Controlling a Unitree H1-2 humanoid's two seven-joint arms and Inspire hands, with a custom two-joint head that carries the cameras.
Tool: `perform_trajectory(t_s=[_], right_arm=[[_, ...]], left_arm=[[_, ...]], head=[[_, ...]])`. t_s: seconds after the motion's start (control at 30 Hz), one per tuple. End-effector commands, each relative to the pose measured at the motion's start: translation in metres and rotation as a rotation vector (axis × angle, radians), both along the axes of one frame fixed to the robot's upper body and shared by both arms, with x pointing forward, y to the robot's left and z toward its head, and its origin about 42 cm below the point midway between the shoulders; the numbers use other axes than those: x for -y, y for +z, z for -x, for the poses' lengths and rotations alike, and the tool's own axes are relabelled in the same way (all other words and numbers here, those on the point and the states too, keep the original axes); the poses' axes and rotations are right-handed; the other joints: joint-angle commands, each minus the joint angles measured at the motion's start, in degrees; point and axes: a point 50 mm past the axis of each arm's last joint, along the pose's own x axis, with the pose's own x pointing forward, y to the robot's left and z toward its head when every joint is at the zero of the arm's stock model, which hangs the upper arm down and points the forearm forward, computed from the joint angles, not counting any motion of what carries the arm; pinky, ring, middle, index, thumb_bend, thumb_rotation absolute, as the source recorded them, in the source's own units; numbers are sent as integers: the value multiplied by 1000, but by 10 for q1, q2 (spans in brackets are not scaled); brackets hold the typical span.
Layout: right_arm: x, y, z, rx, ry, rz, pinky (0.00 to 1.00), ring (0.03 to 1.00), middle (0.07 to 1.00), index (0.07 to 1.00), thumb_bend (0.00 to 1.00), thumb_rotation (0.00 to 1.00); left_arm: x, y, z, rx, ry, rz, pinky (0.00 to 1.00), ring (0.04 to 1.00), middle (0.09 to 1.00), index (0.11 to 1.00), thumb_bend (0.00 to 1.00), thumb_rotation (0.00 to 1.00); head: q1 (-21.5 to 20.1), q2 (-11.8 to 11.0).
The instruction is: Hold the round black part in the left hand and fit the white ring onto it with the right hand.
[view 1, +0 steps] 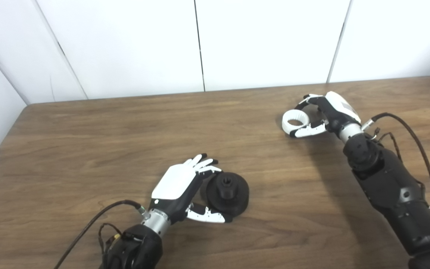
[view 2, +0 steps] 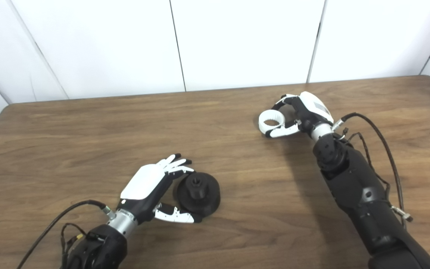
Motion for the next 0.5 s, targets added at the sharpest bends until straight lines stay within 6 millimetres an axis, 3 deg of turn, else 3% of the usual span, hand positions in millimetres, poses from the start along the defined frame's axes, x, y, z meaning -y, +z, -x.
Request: perform_trajectory(t_s=[0.0,0.47], right_arm=[[-2,27,-8,101,25,-9,832,948,894,631,737,201],[0,43,-1,169,57,17,836,939,879,621,746,231]], left_arm=[[-4,-2,0,-7,-1,-24,962,986,913,686,799,391],[-3,-3,-3,-3,-4,-32,957,984,911,684,799,398]], head=[[1,0],[0,-3]])
